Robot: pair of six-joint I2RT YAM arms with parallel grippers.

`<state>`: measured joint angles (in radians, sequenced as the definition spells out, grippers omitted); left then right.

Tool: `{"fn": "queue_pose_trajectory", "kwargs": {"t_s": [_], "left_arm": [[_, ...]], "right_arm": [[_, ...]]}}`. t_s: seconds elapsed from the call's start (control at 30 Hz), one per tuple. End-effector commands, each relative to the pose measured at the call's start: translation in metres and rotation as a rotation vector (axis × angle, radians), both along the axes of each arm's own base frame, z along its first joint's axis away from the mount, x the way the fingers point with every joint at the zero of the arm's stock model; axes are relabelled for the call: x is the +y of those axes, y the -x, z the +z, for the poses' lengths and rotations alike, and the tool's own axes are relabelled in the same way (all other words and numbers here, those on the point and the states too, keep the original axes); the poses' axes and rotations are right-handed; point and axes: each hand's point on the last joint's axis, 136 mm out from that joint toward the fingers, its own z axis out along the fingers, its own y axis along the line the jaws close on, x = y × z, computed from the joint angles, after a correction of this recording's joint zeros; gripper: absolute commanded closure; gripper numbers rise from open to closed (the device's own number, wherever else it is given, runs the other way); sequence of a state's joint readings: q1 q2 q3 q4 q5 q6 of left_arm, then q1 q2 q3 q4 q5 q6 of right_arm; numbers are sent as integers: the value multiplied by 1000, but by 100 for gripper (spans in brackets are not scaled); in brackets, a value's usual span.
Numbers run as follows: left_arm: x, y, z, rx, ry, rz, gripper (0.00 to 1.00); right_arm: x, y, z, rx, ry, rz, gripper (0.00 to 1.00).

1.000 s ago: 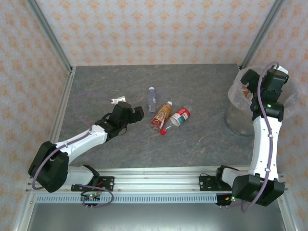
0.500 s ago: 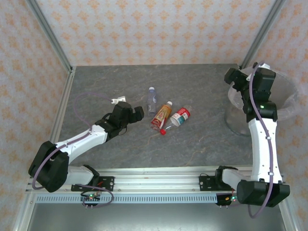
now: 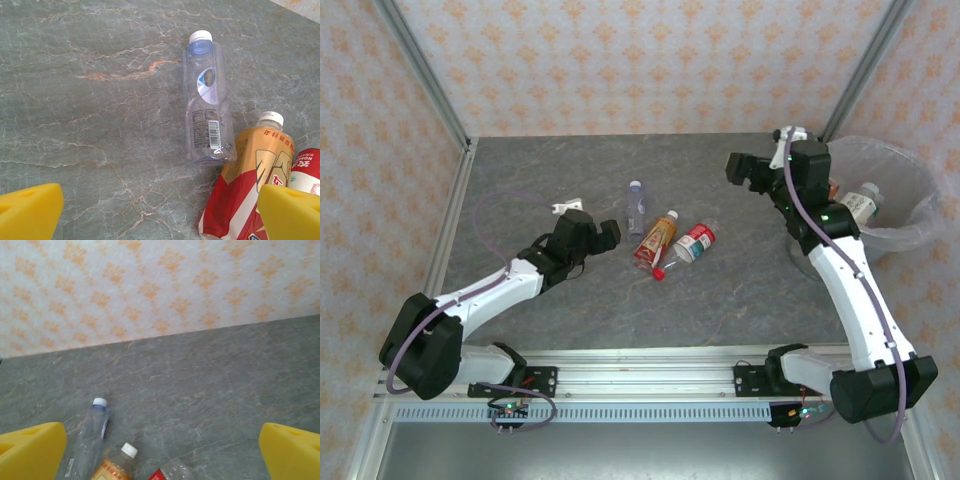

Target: Put the plastic bottles in the bin

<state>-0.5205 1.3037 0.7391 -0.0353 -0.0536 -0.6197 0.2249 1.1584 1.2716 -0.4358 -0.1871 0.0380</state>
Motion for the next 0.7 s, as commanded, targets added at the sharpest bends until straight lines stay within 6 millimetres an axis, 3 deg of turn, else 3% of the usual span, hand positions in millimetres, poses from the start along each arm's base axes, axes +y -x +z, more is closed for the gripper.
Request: {"fn": "queue_pose_trajectory", "kwargs": {"t_s": [0.0, 0.27, 0.43, 0.67], "left_arm": [[-5, -7, 9, -17, 0, -33, 0], [-22, -2, -3, 37, 26, -112, 0], [-28, -5, -11, 78, 18, -104, 0], [-39, -24, -21, 160, -9, -74, 0]], "right_arm": [[14, -7, -3, -31, 40, 21, 1], [39, -12, -37, 14, 13, 26, 1], [41, -10, -50, 32, -25, 8, 1], [39, -7, -70, 55, -77, -22, 1]]}}
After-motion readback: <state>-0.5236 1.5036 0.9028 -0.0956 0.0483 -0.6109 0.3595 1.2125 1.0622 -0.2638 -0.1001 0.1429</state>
